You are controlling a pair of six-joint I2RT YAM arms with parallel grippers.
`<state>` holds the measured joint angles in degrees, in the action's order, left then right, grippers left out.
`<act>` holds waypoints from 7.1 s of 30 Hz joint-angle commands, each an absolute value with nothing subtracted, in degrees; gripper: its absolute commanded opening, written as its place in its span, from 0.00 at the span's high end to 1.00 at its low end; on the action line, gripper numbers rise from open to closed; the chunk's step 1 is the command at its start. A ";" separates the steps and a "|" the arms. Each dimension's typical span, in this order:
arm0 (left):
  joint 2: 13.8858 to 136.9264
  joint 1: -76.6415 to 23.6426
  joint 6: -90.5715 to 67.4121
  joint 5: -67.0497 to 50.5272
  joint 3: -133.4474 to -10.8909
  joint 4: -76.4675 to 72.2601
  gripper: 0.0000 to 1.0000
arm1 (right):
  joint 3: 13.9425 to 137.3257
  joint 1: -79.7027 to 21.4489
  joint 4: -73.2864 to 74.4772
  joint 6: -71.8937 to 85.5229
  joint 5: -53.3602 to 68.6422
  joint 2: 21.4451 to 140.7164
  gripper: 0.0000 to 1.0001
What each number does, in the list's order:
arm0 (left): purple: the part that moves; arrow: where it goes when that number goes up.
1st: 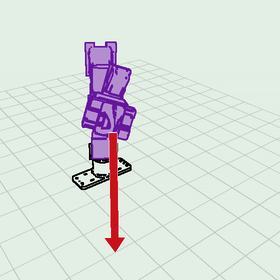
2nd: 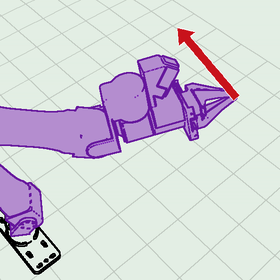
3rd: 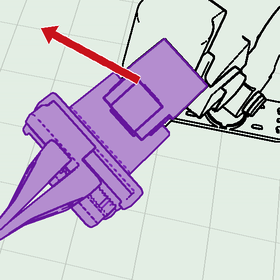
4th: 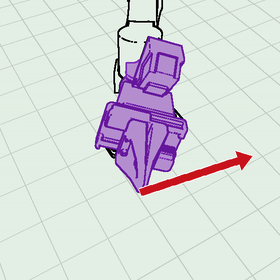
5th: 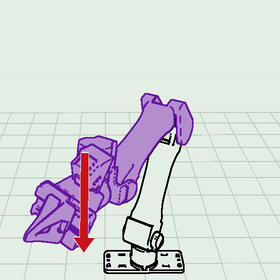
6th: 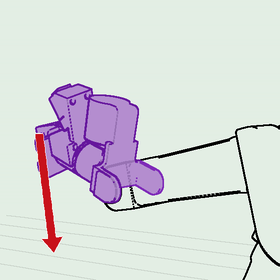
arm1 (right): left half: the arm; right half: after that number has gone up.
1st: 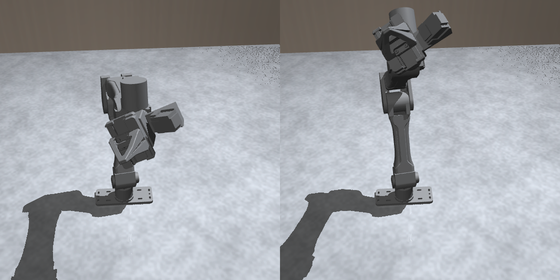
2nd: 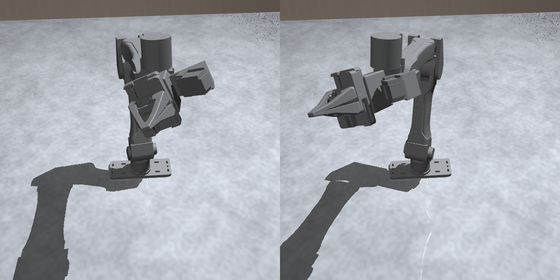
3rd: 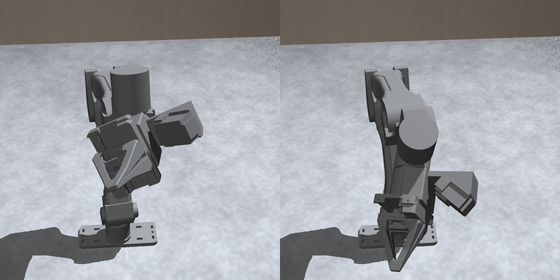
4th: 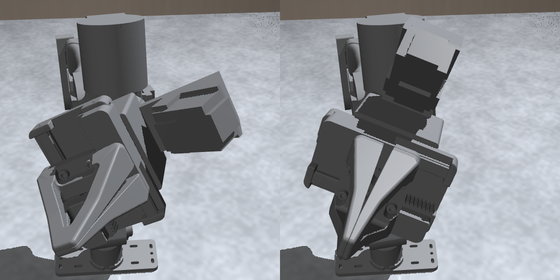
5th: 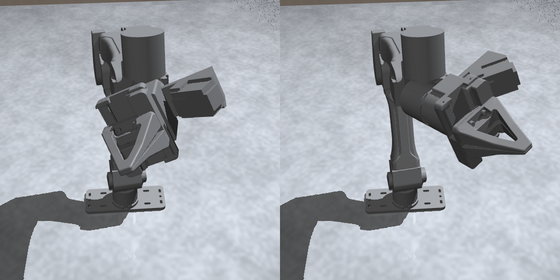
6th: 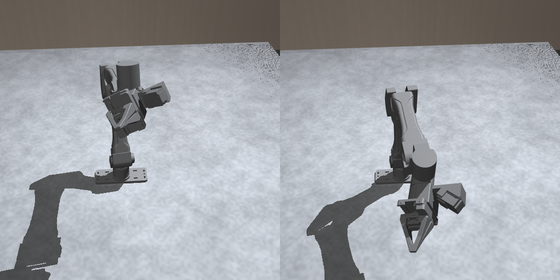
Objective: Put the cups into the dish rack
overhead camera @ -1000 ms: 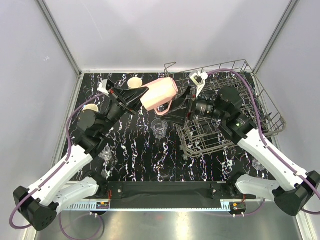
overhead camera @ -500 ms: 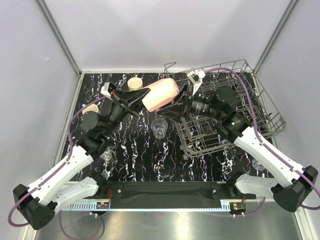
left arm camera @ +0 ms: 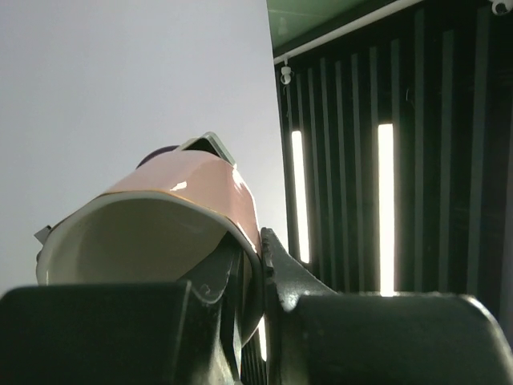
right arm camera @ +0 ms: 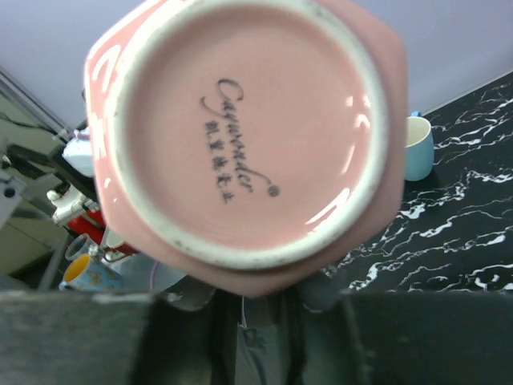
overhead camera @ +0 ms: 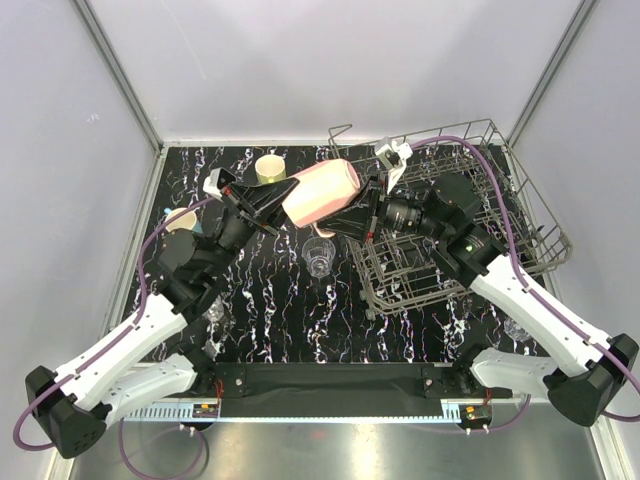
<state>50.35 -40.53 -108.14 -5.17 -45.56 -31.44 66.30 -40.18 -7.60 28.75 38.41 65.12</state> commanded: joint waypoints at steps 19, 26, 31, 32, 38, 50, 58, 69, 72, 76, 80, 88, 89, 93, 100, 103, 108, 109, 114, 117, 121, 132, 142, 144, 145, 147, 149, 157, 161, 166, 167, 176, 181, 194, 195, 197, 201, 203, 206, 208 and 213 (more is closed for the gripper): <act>45.45 -41.75 -100.30 -5.54 -41.58 -24.09 0.01 | 63.98 -41.13 -2.66 28.22 20.06 57.40 1.00; 38.15 -41.40 -90.98 -2.47 -38.32 -6.72 0.01 | 69.84 -40.96 14.91 23.21 0.29 58.18 1.00; 32.96 -41.31 -79.47 2.63 -39.28 5.69 0.01 | 79.09 -35.26 29.78 19.08 -14.50 65.11 1.00; 32.09 -41.31 -77.71 2.90 -40.68 9.37 0.01 | 81.62 -32.90 31.01 18.90 -14.24 66.17 1.00; 31.38 -41.40 -64.26 2.82 -46.40 20.02 0.01 | 90.41 -18.21 35.85 13.45 -18.54 75.66 1.00; 29.62 -41.40 -57.04 -2.81 -42.90 21.01 0.01 | 96.07 -0.27 38.06 15.02 -20.40 91.75 1.00; 29.62 -41.31 -53.00 -5.01 -42.98 23.73 0.01 | 96.77 2.20 37.44 14.24 -23.47 97.38 1.00; 27.25 -41.31 -49.84 -2.38 -45.26 29.35 0.01 | 93.87 2.99 30.86 13.27 -24.35 102.74 1.00; 27.42 -41.31 -48.78 -0.97 -46.14 30.41 0.01 | 94.39 3.16 30.94 13.71 -23.29 104.67 1.00; 27.86 -41.31 -48.25 -0.26 -46.41 30.67 0.01 | 93.34 3.43 29.53 14.06 -24.34 105.99 1.00; 28.39 -41.31 -48.16 -0.53 -46.14 30.41 0.01 | 92.90 3.87 28.65 13.89 -24.08 107.22 1.00; 29.36 -41.31 -47.29 -0.88 -46.58 31.29 0.01 | 92.99 3.96 28.82 14.24 -21.71 111.18 1.00; 29.36 -41.31 -47.20 -0.79 -46.58 31.64 0.01 | 93.34 3.96 29.00 14.41 -21.27 111.44 1.00; 28.30 -41.31 -46.93 -0.17 -47.20 32.96 0.01 | 93.95 3.96 30.67 16.69 -19.95 112.23 0.97; 26.20 -41.31 -46.67 3.07 -49.39 37.61 0.01 | 94.92 3.96 35.15 19.25 -19.52 112.77 0.66; 24.70 -41.31 -46.85 4.30 -49.57 38.84 0.01 | 94.13 3.96 35.59 19.34 -18.90 111.27 0.45; 23.56 -41.31 -47.28 5.71 -50.36 41.04 0.01 | 95.01 3.96 38.93 18.81 -18.90 108.64 0.30; 23.47 -41.40 -47.29 6.06 -50.45 41.65 0.01 | 95.18 3.96 39.54 18.81 -18.81 108.11 0.28; 22.33 -41.31 -48.16 7.91 -50.27 42.54 0.01 | 93.52 3.87 41.74 18.90 -14.25 101.80 0.18; 22.50 -41.31 -48.17 8.18 -49.84 42.36 0.01 | 91.41 3.78 43.14 19.42 -12.58 98.10 0.15; 24.43 -41.31 -48.07 9.48 -48.96 43.32 0.01 | 90.09 1.50 47.54 20.13 -11.77 95.19 0.01; 39.54 -41.31 -45.71 14.31 -56.59 44.13 0.01 | 80.96 -1.58 48.08 22.06 2.61 80.87 0.00; 61.92 -36.75 -31.14 27.51 -76.34 46.14 0.10 | 78.93 -1.50 44.57 23.03 16.25 71.20 0.00; 65.99 -32.37 -28.57 23.06 -78.74 43.70 0.17 | 77.96 -1.49 44.30 22.33 15.82 69.79 0.00; 67.75 -30.69 -27.35 21.29 -80.49 42.72 0.19 | 77.87 -1.49 44.82 21.45 15.82 69.44 0.00; 73.63 -26.04 -27.07 17.67 -82.96 40.87 0.22 | 77.87 -1.49 45.70 21.18 15.47 69.00 0.00; 78.03 -23.74 -27.07 17.66 -87.35 40.17 0.22 | 77.17 -1.49 44.74 21.27 16.69 68.03 0.00; 101.74 -19.78 -25.14 23.73 -103.07 36.74 0.30 | 76.99 -1.50 43.24 21.88 21.00 67.33 0.00; 109.85 -19.07 -24.96 28.11 -107.48 34.98 0.30 | 76.47 -1.49 42.98 21.97 22.06 66.45 0.00; 114.87 -18.46 -23.83 29.97 -109.07 31.30 0.34 | 76.29 -1.49 42.63 22.23 23.20 65.57 0.00; 115.83 -18.46 -23.38 30.32 -108.90 29.98 0.34 | 76.81 -1.58 42.80 22.32 23.29 65.74 0.00; 119.44 -17.14 -22.68 30.42 -108.46 27.86 0.38 | 76.81 -1.85 42.45 22.32 23.90 66.53 0.00; 122.07 -15.47 -23.81 27.60 -108.28 27.51 0.38 | 76.82 -1.85 42.45 22.50 23.99 66.88 0.00; 128.23 -13.27 -23.47 18.99 -113.37 28.38 0.71 | 77.96 -1.93 42.28 22.50 25.31 68.64 0.00; 128.49 -13.18 -23.38 18.72 -113.99 28.56 0.79 | 77.96 -2.02 42.28 22.50 25.23 68.64 0.00; 128.32 -13.01 -23.20 17.67 -114.08 28.65 0.89 | 78.40 -1.93 42.45 22.67 25.22 68.73 0.00; 125.61 -12.57 -24.16 15.56 -114.08 29.53 1.00 | 78.14 -2.02 42.02 21.80 27.14 68.73 0.00; 123.85 -12.57 -24.52 13.37 -113.99 30.23 1.00 | 75.68 -2.72 39.74 21.27 29.00 67.33 0.00; 118.58 -12.74 -26.10 11.70 -113.82 32.77 1.00 | 74.53 -3.77 37.53 21.97 31.90 65.92 0.00; 112.46 -12.74 -27.33 11.25 -111.54 33.74 1.00 | 74.71 -4.65 37.27 23.20 33.31 65.39 0.00; 96.36 -12.74 -29.70 6.16 -98.90 30.51 1.00 | 77.34 -10.89 35.52 27.84 34.98 65.48 0.00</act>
<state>112.29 -12.73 -26.85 11.07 -101.47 36.32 74.70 -7.44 39.79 24.47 31.55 66.70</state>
